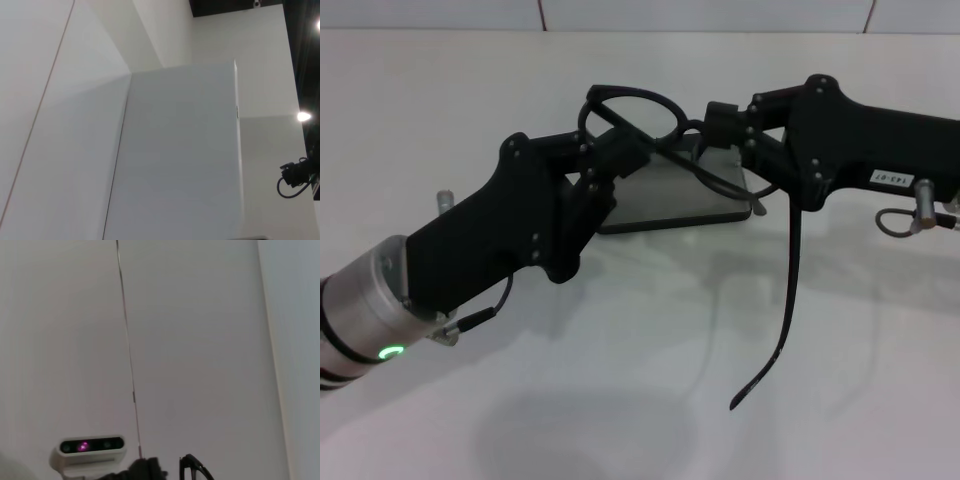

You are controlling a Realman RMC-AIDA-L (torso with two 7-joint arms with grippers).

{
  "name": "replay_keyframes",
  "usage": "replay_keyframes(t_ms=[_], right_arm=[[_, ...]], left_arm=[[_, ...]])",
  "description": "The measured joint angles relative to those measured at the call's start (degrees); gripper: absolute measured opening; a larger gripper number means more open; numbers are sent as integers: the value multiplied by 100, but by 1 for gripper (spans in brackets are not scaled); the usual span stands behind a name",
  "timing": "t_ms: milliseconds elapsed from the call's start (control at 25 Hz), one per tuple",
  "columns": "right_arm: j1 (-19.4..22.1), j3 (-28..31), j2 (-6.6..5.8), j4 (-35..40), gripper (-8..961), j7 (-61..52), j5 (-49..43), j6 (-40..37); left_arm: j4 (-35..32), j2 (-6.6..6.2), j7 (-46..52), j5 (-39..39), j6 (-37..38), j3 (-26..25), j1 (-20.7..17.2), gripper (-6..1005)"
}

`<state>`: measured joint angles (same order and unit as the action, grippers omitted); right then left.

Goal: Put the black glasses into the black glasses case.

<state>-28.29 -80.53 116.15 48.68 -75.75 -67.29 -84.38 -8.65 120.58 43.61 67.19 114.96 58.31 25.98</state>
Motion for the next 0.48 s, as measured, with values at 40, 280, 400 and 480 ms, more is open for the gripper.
replay_keyframes(t_ms=[40,280,400,480], right_arm=[[-3,-22,5,-7,38,2,2,-10],[-11,-25,-3,-19,41,33,6,1],[-4,81,-24,-20,43,34,6,-2],[17,216,-34,-3,44,34,6,-43]], left_arm=[[0,0,0,0,0,0,0,40],[4,4,-36,11,-153,22,17,40],[4,-12,-21,14,-156,23,-22,40],[4,-23,-14,12,-156,23,-58,40]])
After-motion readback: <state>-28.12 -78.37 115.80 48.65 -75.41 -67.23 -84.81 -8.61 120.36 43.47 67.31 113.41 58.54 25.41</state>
